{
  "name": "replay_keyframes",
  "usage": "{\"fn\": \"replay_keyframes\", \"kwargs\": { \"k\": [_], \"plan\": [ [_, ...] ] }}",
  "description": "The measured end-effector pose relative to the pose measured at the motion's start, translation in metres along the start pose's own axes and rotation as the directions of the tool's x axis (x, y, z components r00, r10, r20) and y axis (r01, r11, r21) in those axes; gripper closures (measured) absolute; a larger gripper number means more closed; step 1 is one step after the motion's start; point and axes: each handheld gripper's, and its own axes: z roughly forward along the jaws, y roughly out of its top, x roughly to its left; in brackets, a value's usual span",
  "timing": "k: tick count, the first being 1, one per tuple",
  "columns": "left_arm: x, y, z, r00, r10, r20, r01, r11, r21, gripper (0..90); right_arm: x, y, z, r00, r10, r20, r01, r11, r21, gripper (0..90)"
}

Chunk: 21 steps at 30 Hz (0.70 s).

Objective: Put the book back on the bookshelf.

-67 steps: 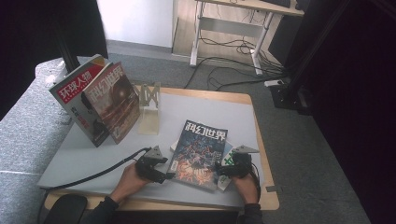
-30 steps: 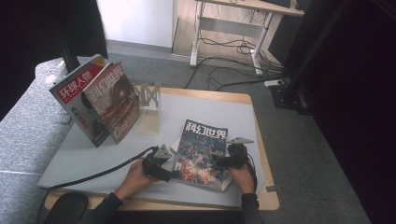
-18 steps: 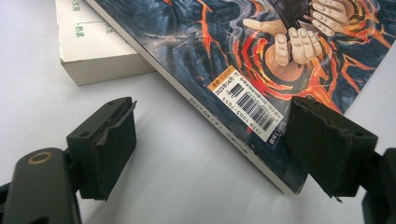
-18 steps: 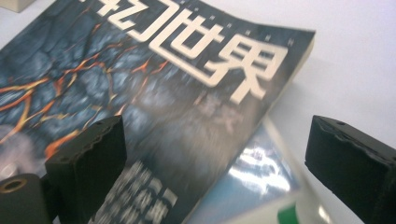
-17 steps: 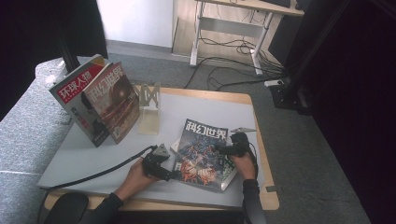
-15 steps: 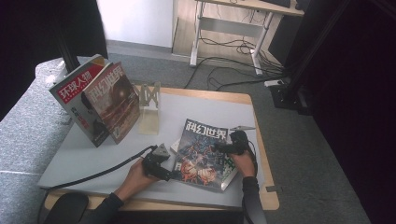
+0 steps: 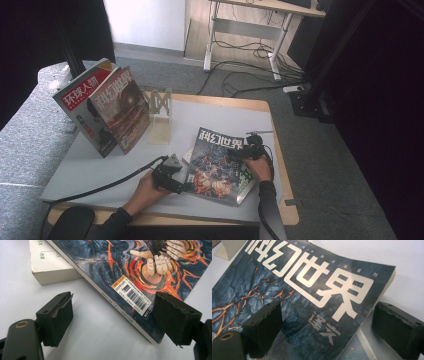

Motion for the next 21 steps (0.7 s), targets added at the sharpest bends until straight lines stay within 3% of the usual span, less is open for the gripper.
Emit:
{"fn": "replay_keyframes", "kwargs": {
  "k": [7,9,13,16,21],
  "plan": [
    [0.0,0.0,0.0,1.0,-0.001,0.001,0.001,1.0,0.0,17.1,-0.004,0.005,0.0,0.9997,0.015,-0.019,-0.015,1.0,-0.005,19.7],
    [0.0,0.0,0.0,1.0,-0.002,0.002,0.002,1.0,0.0,17.1,-0.004,0.006,-0.001,0.9997,0.013,-0.018,-0.014,1.0,-0.017,27.9],
    [0.0,0.0,0.0,1.0,-0.001,0.002,0.001,1.0,0.0,17.1,-0.002,0.009,-0.007,0.9995,-0.013,0.029,0.014,0.999,-0.048,43.6],
    [0.0,0.0,0.0,1.0,-0.002,0.003,0.002,1.0,0.001,17.1,0.002,0.01,-0.01,0.9975,-0.025,0.067,0.028,0.998,-0.057,49.5],
    [0.001,0.0,0.0,1.0,-0.003,0.003,0.003,1.0,0.001,17.1,0.011,0.013,-0.016,0.988,-0.063,0.141,0.075,0.994,-0.079,61.6]
  ]
}}
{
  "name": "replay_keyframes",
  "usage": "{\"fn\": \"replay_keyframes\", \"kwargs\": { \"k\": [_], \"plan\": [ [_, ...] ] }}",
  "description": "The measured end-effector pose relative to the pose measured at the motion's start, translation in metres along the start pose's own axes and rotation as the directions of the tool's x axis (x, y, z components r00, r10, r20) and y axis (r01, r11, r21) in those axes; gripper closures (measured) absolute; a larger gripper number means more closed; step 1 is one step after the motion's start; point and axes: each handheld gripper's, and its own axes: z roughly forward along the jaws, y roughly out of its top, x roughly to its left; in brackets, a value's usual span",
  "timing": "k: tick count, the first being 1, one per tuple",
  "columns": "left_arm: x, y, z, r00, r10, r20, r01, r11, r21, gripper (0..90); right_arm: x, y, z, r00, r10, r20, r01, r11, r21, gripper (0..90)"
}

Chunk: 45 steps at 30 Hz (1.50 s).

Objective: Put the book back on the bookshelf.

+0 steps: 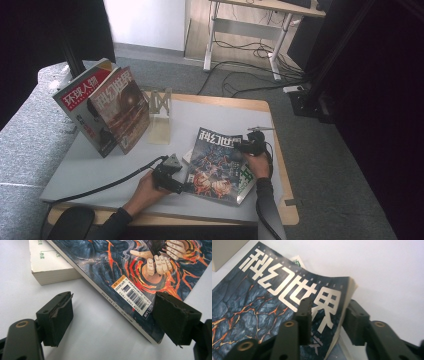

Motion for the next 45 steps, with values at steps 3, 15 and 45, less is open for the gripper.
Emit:
{"fn": "replay_keyframes", "kwargs": {
  "k": [3,15,45],
  "plan": [
    [0.0,0.0,0.0,1.0,0.0,0.001,0.0,1.0,0.001,17.0,0.002,0.001,-0.003,0.9999,-0.014,0.01,0.014,1.0,-0.012,64.5],
    [0.001,0.0,0.0,1.0,0.001,0.003,-0.001,1.0,0.006,16.9,0.017,0.011,-0.031,0.9955,-0.092,0.024,0.094,0.99,-0.103,77.7],
    [0.024,0.031,-0.015,0.9985,-0.043,0.034,0.045,0.9965,-0.07,21.3,0.056,0.028,-0.08,0.9782,-0.204,-0.037,0.193,0.959,-0.207,80.5]
  ]
}}
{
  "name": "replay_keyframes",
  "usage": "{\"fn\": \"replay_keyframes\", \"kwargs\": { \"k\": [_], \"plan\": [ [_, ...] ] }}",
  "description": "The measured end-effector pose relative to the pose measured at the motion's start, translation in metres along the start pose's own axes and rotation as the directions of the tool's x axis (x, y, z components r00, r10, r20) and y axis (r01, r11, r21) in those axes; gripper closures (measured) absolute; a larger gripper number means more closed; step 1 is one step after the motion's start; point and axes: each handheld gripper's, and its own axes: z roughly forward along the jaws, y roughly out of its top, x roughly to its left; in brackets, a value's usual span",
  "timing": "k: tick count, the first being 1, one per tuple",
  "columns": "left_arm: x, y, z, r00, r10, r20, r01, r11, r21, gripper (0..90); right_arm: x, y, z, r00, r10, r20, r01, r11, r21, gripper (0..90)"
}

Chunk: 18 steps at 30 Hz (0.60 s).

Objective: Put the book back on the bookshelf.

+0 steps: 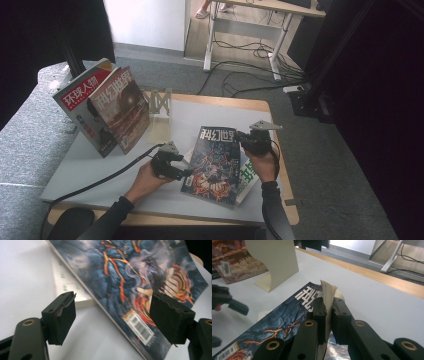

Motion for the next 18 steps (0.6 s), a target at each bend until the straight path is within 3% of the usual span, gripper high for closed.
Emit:
{"fn": "replay_keyframes", "kwargs": {
  "k": [9,11,16,18],
  "plan": [
    [0.005,0.016,0.008,0.9997,0.024,0.006,-0.024,0.9997,-0.004,21.6,0.011,0.006,-0.015,0.9992,-0.035,-0.02,0.035,0.999,-0.035,80.5],
    [0.009,0.016,0.01,0.9998,0.0,0.018,0.001,0.9999,-0.015,21.8,0.013,0.007,-0.019,0.9987,-0.047,-0.022,0.046,0.998,-0.04,80.5],
    [0.015,0.016,0.013,0.9997,-0.003,0.025,0.003,0.9999,-0.014,22.2,0.018,0.01,-0.027,0.9976,-0.063,-0.029,0.061,0.997,-0.057,80.5],
    [0.016,0.015,0.015,0.9989,-0.002,0.047,0.003,0.9998,-0.019,22.5,0.021,0.011,-0.031,0.9965,-0.076,-0.035,0.074,0.995,-0.065,80.4]
  ]
}}
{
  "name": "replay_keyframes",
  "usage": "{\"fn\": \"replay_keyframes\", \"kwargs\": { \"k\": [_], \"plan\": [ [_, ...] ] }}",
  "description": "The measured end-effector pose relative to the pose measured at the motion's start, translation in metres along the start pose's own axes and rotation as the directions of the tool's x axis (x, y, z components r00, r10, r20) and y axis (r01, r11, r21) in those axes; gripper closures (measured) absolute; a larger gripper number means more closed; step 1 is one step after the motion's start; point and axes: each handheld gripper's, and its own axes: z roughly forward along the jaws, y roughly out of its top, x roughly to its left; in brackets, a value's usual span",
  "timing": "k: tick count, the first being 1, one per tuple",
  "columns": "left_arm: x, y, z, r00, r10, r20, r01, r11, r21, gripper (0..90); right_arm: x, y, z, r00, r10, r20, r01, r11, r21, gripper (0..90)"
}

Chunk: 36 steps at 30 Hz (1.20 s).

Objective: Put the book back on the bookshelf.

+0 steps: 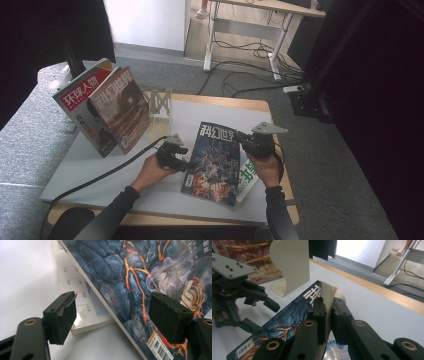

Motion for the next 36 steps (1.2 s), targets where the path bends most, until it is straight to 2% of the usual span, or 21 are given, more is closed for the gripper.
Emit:
{"fn": "replay_keyframes", "kwargs": {
  "k": [3,8,10,11,14,17,21,23,25,27,30,32,33,36],
  "plan": [
    [0.0,0.0,0.003,0.9998,0.006,0.018,-0.006,1.0,0.006,24.1,0.004,0.002,-0.004,0.9999,-0.013,-0.009,0.013,1.0,-0.007,80.4],
    [-0.007,0.002,0.011,0.9976,0.046,0.052,-0.049,0.9979,0.044,28.9,0.011,0.006,-0.009,0.9993,-0.033,-0.019,0.032,0.999,-0.021,80.4],
    [-0.009,0.003,0.012,0.9977,0.033,0.06,-0.035,0.9988,0.033,36.2,0.012,0.007,-0.01,0.9991,-0.037,-0.022,0.037,0.999,-0.023,80.3],
    [-0.009,0.003,0.012,0.9977,0.033,0.06,-0.035,0.9988,0.033,36.8,0.013,0.007,-0.01,0.999,-0.037,-0.023,0.037,0.999,-0.023,80.3],
    [-0.007,0.003,0.01,0.997,-0.012,0.077,0.008,0.9986,0.052,41.7,0.012,0.007,-0.01,0.9992,-0.029,-0.029,0.029,0.999,-0.023,80.3],
    [-0.004,0.005,0.007,0.9958,-0.033,0.086,0.027,0.9972,0.07,47.7,0.01,0.005,-0.009,0.9993,-0.011,-0.036,0.01,1.0,-0.027,80.2],
    [-0.004,0.005,0.002,0.9941,-0.028,0.105,0.022,0.9982,0.056,55.5,0.005,0.003,-0.011,0.9985,0.019,-0.051,-0.021,0.999,-0.032,80.2],
    [-0.005,0.006,-0.003,0.9908,-0.022,0.134,0.017,0.9993,0.034,63.0,0.003,0.002,-0.011,0.9982,0.028,-0.053,-0.03,0.999,-0.033,80.3],
    [-0.01,0.008,-0.007,0.9913,0.008,0.131,-0.011,0.9996,0.026,66.9,0.002,0.002,-0.012,0.9982,0.035,-0.048,-0.036,0.999,-0.03,80.3],
    [-0.011,0.008,-0.007,0.9913,0.015,0.131,-0.018,0.9996,0.023,69.1,0.001,0.002,-0.013,0.9981,0.039,-0.047,-0.041,0.999,-0.036,80.2],
    [-0.016,0.01,-0.014,0.9928,0.047,0.11,-0.048,0.9989,0.003,70.9,0.001,0.004,-0.017,0.9985,0.035,-0.043,-0.037,0.998,-0.051,80.3],
    [-0.017,0.012,-0.016,0.9934,0.049,0.104,-0.049,0.9988,-0.005,72.4,0.001,0.007,-0.021,0.9988,0.032,-0.038,-0.034,0.997,-0.065,80.4],
    [-0.017,0.015,-0.023,0.9946,0.067,0.079,-0.066,0.9975,-0.026,73.4,0.001,0.009,-0.023,0.999,0.028,-0.036,-0.031,0.997,-0.074,80.4],
    [-0.019,0.02,-0.03,0.9951,0.092,0.037,-0.09,0.9947,-0.05,75.9,0.001,0.016,-0.027,0.9996,0.019,-0.023,-0.021,0.996,-0.092,80.4]
  ]
}}
